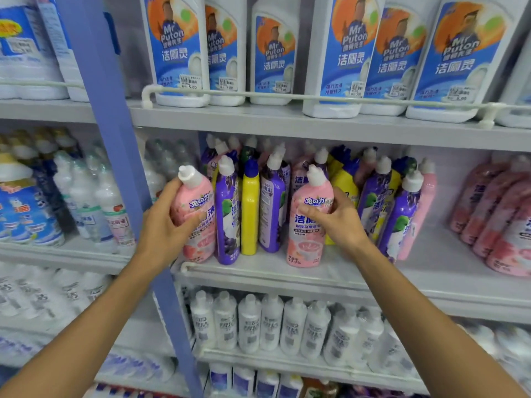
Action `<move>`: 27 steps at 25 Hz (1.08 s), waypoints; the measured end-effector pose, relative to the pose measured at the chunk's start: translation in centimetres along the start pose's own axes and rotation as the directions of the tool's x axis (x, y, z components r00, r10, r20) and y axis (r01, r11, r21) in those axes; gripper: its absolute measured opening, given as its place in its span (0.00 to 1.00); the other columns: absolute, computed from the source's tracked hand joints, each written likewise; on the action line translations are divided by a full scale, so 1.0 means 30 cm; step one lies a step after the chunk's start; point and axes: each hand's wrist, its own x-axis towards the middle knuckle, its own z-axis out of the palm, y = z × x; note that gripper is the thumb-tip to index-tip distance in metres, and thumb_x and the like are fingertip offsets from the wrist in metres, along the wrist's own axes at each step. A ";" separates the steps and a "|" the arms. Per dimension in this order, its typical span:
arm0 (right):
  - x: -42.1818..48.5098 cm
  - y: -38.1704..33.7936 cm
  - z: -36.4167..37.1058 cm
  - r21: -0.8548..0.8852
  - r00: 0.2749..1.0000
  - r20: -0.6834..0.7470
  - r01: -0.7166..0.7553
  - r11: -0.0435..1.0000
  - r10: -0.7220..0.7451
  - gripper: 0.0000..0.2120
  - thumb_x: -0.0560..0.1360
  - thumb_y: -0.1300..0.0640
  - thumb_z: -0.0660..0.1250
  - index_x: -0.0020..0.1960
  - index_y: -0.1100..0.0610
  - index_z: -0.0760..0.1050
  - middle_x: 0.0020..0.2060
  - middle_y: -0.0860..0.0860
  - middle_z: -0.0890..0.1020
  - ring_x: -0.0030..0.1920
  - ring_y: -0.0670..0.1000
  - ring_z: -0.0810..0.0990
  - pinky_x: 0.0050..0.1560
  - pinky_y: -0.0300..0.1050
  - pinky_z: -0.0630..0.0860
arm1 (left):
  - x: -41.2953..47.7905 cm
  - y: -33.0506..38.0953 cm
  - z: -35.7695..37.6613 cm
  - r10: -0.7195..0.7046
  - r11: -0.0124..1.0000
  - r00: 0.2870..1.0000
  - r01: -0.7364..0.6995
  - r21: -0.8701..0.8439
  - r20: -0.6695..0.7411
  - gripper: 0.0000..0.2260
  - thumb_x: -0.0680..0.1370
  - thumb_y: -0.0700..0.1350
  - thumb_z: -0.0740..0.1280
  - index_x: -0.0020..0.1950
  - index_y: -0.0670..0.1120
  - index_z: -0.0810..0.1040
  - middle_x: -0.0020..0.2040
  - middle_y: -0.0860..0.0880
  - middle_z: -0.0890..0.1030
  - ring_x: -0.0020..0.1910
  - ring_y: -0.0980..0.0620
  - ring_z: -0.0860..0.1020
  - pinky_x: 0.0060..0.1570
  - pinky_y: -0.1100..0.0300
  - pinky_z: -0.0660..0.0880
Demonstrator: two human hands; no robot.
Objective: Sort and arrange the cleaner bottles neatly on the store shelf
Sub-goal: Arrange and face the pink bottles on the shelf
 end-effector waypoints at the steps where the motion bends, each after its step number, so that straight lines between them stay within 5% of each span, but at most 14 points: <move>1: -0.009 -0.007 -0.006 -0.010 1.000 -0.009 0.022 1.000 -0.022 0.26 0.69 0.53 0.81 0.63 0.55 0.76 0.51 0.54 0.86 0.51 0.53 0.86 0.50 0.53 0.84 | -0.014 0.022 -0.013 0.020 1.000 1.000 -0.020 -0.002 0.008 0.29 0.76 0.38 0.74 0.72 0.56 0.70 0.58 0.54 0.82 0.57 0.54 0.82 0.57 0.46 0.81; 7: -0.068 -0.109 -0.101 0.053 0.992 0.043 0.116 0.992 -0.118 0.26 0.71 0.55 0.79 0.66 0.50 0.74 0.52 0.51 0.86 0.52 0.50 0.86 0.49 0.47 0.84 | -0.050 0.221 -0.028 0.107 0.994 0.986 -0.106 -0.020 0.129 0.34 0.72 0.43 0.75 0.77 0.54 0.68 0.61 0.59 0.80 0.59 0.56 0.81 0.59 0.51 0.80; 10: -0.122 -0.128 -0.202 0.078 0.993 0.042 0.109 0.991 -0.113 0.24 0.71 0.55 0.79 0.64 0.54 0.76 0.52 0.51 0.87 0.53 0.52 0.86 0.51 0.51 0.84 | -0.060 0.329 0.097 0.129 0.985 0.959 -0.096 -0.142 0.251 0.36 0.73 0.42 0.78 0.77 0.52 0.68 0.66 0.52 0.80 0.63 0.50 0.80 0.61 0.44 0.79; 16: -0.242 -0.119 -0.646 0.079 0.996 -0.004 0.090 0.993 -0.090 0.21 0.70 0.55 0.77 0.61 0.60 0.78 0.51 0.54 0.87 0.51 0.52 0.86 0.48 0.45 0.82 | -0.103 0.558 0.615 0.216 0.939 0.876 -0.065 -0.336 0.432 0.36 0.73 0.37 0.76 0.78 0.49 0.67 0.69 0.50 0.79 0.65 0.49 0.80 0.63 0.47 0.78; 27: -0.248 0.028 -1.527 -0.088 0.984 -0.167 0.045 0.995 -0.059 0.22 0.71 0.54 0.78 0.61 0.59 0.78 0.50 0.52 0.88 0.51 0.53 0.87 0.53 0.54 0.84 | -0.092 0.898 1.589 0.268 0.913 0.793 -0.027 -0.408 0.547 0.34 0.74 0.34 0.75 0.78 0.46 0.67 0.68 0.54 0.79 0.62 0.55 0.80 0.63 0.53 0.78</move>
